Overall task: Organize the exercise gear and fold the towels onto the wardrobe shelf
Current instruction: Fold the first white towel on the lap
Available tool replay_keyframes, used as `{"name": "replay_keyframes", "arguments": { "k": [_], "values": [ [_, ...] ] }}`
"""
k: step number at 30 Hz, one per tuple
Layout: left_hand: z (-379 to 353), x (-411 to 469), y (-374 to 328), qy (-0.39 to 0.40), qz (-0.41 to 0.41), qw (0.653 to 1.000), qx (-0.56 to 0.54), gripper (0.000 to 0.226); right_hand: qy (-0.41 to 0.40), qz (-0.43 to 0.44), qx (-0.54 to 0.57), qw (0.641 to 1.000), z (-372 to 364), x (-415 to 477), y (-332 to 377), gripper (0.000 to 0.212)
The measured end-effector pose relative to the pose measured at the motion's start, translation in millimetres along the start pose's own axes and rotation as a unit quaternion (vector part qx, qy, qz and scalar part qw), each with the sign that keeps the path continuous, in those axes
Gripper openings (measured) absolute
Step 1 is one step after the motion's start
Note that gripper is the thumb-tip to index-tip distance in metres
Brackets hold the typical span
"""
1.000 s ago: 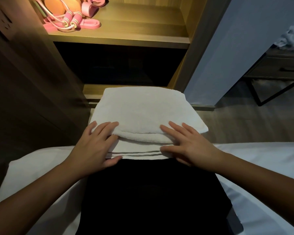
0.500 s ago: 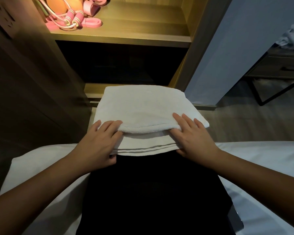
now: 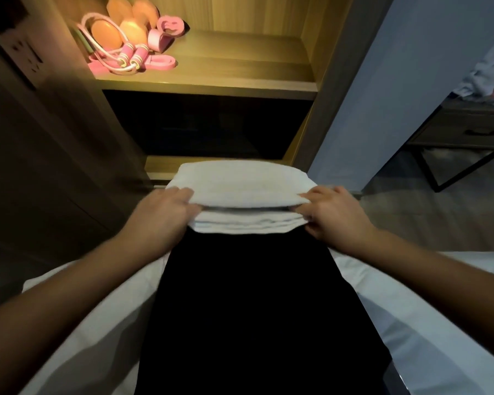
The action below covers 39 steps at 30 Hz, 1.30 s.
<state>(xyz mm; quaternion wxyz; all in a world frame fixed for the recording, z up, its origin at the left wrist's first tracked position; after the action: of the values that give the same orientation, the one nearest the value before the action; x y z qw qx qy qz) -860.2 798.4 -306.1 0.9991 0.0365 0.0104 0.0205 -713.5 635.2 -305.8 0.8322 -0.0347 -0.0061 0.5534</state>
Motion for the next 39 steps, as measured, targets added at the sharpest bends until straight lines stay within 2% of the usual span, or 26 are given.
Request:
{"name": "replay_keyframes", "arguments": {
  "k": [3, 5, 8, 11, 14, 16, 17, 19, 20, 22, 23, 25, 26, 28, 29, 31, 32, 34, 37, 39],
  "values": [
    [56.9, 33.6, 33.4, -0.035, -0.001, 0.999, 0.038, 0.026, -0.016, -0.04, -0.008, 0.999, 46.3, 41.6, -25.4, 0.024],
    [89.0, 59.4, 57.0, -0.026, 0.0, 0.999, 0.02, 0.022, -0.023, -0.063, 0.055, 0.996, 81.2, 67.9, -45.6, 0.029],
    [135.4, 93.6, 87.1, -0.017, -0.004, 1.0, -0.012, 0.014, -0.041, -0.074, 0.129, 0.988, 134.3, 96.7, -71.4, 0.023],
    [179.0, 110.4, 111.0, -0.029, -0.016, 0.999, -0.042, 0.022, -0.015, -0.052, 0.183, 0.982, 178.5, 113.2, -87.6, 0.021],
    [211.8, 110.6, 139.1, -0.036, 0.008, 0.992, -0.121, 0.041, -0.051, -0.053, 0.245, 0.967, 218.5, 117.6, -110.9, 0.034],
    [218.7, 111.3, 151.2, -0.036, 0.042, 0.984, -0.17, 0.051, -0.037, -0.056, 0.215, 0.974, 221.9, 119.0, -116.5, 0.052],
    [216.7, 114.2, 152.8, -0.021, 0.053, 0.986, -0.158, 0.052, -0.005, -0.055, 0.167, 0.984, 214.6, 120.4, -114.3, 0.05],
    [205.8, 120.9, 157.4, 0.013, 0.078, 0.991, -0.105, 0.042, 0.067, -0.069, 0.069, 0.993, 190.6, 122.6, -112.9, 0.031],
    [200.5, 120.7, 160.7, 0.014, 0.091, 0.99, -0.104, 0.035, 0.086, -0.076, 0.061, 0.992, 180.9, 121.4, -114.5, 0.025],
    [187.4, 109.6, 175.5, -0.019, 0.136, 0.965, -0.225, 0.024, 0.083, -0.09, 0.146, 0.982, 170.9, 116.9, -124.4, 0.018],
    [178.4, 100.0, 182.3, -0.053, 0.164, 0.929, -0.328, 0.02, 0.064, -0.105, 0.223, 0.967, 169.3, 112.6, -132.3, 0.015],
    [155.6, 80.3, 184.5, -0.128, 0.208, 0.828, -0.505, 0.019, 0.018, -0.133, 0.366, 0.921, 164.3, 101.6, -145.8, 0.013],
    [144.2, 72.0, 179.5, -0.162, 0.22, 0.783, -0.56, 0.019, -0.002, -0.145, 0.418, 0.897, 160.3, 95.5, -149.7, 0.014],
    [129.9, 57.2, 168.0, -0.235, 0.225, 0.719, -0.614, 0.021, -0.046, -0.157, 0.513, 0.843, 153.4, 82.2, -153.8, 0.017],
    [128.9, 50.4, 163.2, -0.273, 0.22, 0.692, -0.632, 0.024, -0.071, -0.157, 0.572, 0.802, 152.3, 75.3, -155.6, 0.02],
    [130.2, 43.2, 157.9, -0.33, 0.203, 0.645, -0.658, 0.03, -0.125, -0.161, 0.69, 0.695, 149.8, 65.6, -161.5, 0.023],
    [128.1, 43.4, 156.7, -0.342, 0.205, 0.632, -0.664, 0.029, -0.147, -0.175, 0.725, 0.65, 144.3, 62.9, -163.0, 0.021],
    [113.1, 49.0, 151.3, -0.336, 0.23, 0.617, -0.673, 0.021, -0.169, -0.225, 0.748, 0.602, 122.4, 59.8, -160.3, 0.015],
    [69.6, 59.4, 142.9, -0.274, 0.283, 0.616, -0.682, 0.023, -0.123, -0.293, 0.768, 0.556, 72.0, 57.4, -145.5, 0.017],
    [39.8, 57.5, 137.4, -0.238, 0.302, 0.629, -0.676, 0.031, -0.078, -0.333, 0.768, 0.541, 37.8, 49.3, -135.8, 0.021]
  ]
}}
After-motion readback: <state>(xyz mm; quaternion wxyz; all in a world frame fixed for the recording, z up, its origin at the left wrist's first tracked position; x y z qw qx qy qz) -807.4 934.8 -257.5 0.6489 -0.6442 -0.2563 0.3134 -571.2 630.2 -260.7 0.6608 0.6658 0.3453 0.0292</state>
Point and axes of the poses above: each hand's wrist, its own x-axis towards the middle knuckle, its own z-axis out of the back of the hand, y = z × x, the point moved 9 cm from there along x, towards the middle knuckle, and after that the axes turned 6 degrees about -z, right-handed, at the moved point
